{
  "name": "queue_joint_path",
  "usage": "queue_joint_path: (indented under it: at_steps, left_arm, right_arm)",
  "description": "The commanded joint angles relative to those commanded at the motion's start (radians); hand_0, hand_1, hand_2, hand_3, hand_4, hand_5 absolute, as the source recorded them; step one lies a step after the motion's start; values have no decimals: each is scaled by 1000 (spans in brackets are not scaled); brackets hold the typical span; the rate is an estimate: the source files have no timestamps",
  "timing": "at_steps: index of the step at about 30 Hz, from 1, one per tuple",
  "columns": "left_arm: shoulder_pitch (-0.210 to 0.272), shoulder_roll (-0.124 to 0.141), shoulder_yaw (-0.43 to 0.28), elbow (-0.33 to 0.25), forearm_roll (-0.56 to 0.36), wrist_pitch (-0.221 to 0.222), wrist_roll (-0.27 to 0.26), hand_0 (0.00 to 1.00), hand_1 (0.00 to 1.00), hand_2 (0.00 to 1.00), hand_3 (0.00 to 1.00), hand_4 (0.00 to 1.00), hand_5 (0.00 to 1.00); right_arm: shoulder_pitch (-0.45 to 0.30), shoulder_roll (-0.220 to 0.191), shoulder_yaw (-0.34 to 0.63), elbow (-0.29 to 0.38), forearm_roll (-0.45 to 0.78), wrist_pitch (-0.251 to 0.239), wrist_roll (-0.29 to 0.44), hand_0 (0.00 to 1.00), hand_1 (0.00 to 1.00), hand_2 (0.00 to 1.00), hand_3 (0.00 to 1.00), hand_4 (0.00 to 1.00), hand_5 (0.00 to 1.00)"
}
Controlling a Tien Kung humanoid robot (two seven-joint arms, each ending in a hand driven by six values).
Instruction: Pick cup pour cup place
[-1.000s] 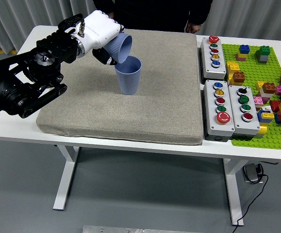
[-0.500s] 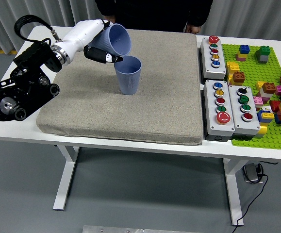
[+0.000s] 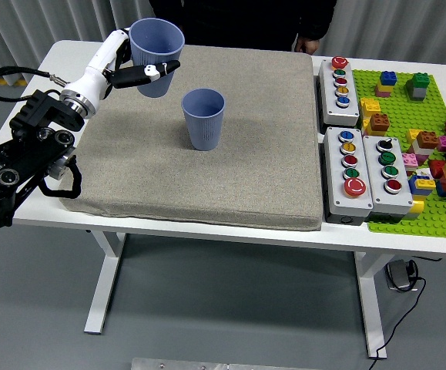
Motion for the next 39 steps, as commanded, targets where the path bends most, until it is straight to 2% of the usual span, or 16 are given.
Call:
queue_joint_path:
  at_steps: [3, 5, 10, 13, 15, 16, 21, 25, 32, 39]
  left_arm:
    - [39, -2, -33, -21, -130, 32, -15, 614, 576, 535, 531, 841, 299]
    - [59, -4, -51, -37, -159, 54, -20, 614, 576, 535, 531, 841, 299]
    - [137, -23, -96, -96, -27, 175, -54, 612, 577, 535, 532, 841, 300]
    - [189, -47, -103, -118, 48, 253, -87, 616, 587, 545, 533, 838, 302]
    - [217, -64, -102, -122, 105, 297, -106, 616, 587, 545, 533, 838, 302]
    - [220, -67, -102, -122, 114, 304, -109, 616, 587, 545, 533, 838, 302]
    - [271, -114, -100, -89, 129, 378, -171, 625, 608, 559, 534, 838, 308]
    - [298, -152, -69, -42, 107, 394, -196, 632, 628, 576, 535, 837, 313]
    - [322, -191, -29, 22, 76, 391, -216, 635, 637, 580, 536, 838, 319]
    - [327, -210, -26, 62, 59, 390, -232, 642, 644, 589, 537, 842, 324]
  right_arm:
    - [0, 1, 0, 0, 1, 0, 0, 694, 616, 593, 590, 2, 254]
    - [-1, 2, 0, 0, 1, 0, 0, 694, 616, 593, 590, 2, 254]
    - [-5, 5, 2, 0, 1, -1, 1, 693, 616, 593, 590, 2, 258]
    - [-8, 8, 4, 0, -1, 0, 0, 694, 616, 594, 590, 2, 258]
    - [-10, 9, 5, 0, -2, 0, 0, 694, 616, 594, 590, 2, 258]
    - [-11, 9, 5, 0, -3, 0, 0, 694, 616, 594, 590, 2, 258]
    - [-13, 11, 4, 0, -1, 0, 0, 693, 616, 594, 590, 2, 261]
    - [-17, 12, 3, 0, 0, 0, 0, 694, 615, 594, 590, 2, 265]
    - [-25, 15, 4, 0, -5, 1, -1, 694, 616, 594, 590, 2, 266]
    - [-28, 17, 5, 0, -9, 2, -1, 694, 616, 594, 590, 2, 269]
